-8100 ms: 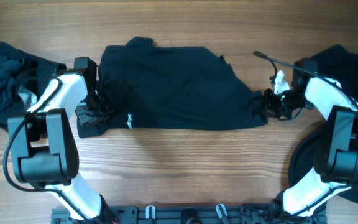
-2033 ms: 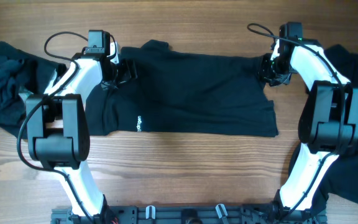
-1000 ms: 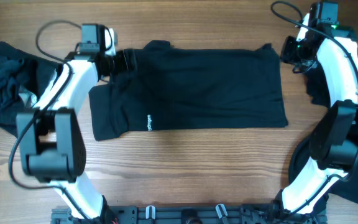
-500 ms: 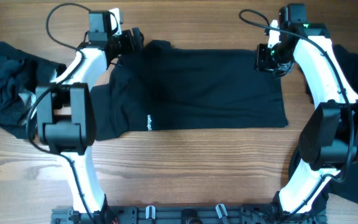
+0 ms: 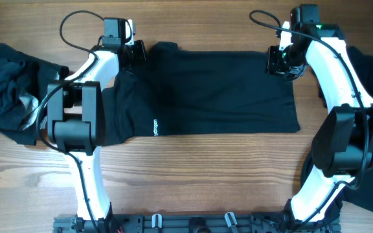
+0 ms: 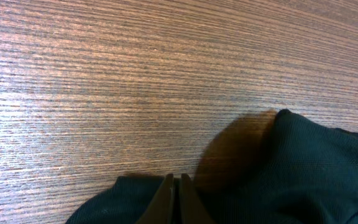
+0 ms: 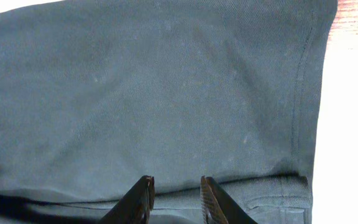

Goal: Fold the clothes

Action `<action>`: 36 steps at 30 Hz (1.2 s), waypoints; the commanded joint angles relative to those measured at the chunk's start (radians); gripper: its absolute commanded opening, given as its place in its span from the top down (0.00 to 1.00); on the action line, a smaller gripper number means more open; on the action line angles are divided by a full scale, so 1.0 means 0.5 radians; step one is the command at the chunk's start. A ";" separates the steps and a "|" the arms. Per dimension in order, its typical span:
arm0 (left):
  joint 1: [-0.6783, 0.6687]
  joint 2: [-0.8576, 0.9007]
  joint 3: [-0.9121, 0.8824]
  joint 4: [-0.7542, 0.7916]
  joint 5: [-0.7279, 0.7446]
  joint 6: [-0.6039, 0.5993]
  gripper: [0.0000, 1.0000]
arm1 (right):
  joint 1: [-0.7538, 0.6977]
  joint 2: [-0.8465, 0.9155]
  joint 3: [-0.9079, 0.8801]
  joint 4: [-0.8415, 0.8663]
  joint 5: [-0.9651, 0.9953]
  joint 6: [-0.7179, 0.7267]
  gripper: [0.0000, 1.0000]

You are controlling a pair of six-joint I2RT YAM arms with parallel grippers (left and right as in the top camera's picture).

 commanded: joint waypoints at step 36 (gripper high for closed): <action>-0.010 0.068 0.009 -0.028 -0.220 0.018 0.93 | -0.003 0.001 -0.008 -0.025 -0.033 0.107 0.71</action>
